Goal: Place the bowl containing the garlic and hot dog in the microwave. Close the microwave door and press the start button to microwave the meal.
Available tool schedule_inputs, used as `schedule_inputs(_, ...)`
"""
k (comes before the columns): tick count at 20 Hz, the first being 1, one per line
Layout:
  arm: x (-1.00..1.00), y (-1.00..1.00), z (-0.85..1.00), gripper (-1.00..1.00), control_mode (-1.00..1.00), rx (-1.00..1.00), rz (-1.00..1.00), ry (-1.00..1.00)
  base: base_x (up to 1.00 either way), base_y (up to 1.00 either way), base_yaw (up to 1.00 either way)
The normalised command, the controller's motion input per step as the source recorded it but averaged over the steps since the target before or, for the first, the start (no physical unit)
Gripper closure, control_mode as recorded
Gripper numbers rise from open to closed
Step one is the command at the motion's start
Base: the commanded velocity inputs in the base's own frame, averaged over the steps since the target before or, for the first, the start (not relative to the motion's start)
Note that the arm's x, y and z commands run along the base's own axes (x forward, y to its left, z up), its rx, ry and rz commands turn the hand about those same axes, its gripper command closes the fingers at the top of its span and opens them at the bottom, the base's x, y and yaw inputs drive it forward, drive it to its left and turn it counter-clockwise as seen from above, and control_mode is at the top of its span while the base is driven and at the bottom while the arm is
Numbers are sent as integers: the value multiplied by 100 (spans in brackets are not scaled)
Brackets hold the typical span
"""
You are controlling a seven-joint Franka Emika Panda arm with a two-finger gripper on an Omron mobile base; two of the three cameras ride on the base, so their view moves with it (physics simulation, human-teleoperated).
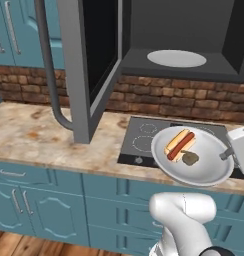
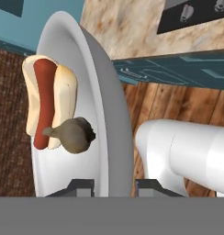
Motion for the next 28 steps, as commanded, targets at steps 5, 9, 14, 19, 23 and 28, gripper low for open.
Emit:
schedule_inputs(5,0,0,0,100,100,0,0,0,0,9,-2)
schedule_inputs(9,0,13,-1,100,-100,-1,0,0,0,14,0)
schedule_inputs(14,3,7,0,100,-100,0,0,0,0,0,0)
schedule_inputs(19,5,0,5,100,-100,1,0,-2,0,0,0)
schedule_inputs(23,0,0,68,100,-100,1,-3,-9,0,0,0)
schedule_inputs(28,0,-4,77,100,-100,0,-15,-1,0,0,0)
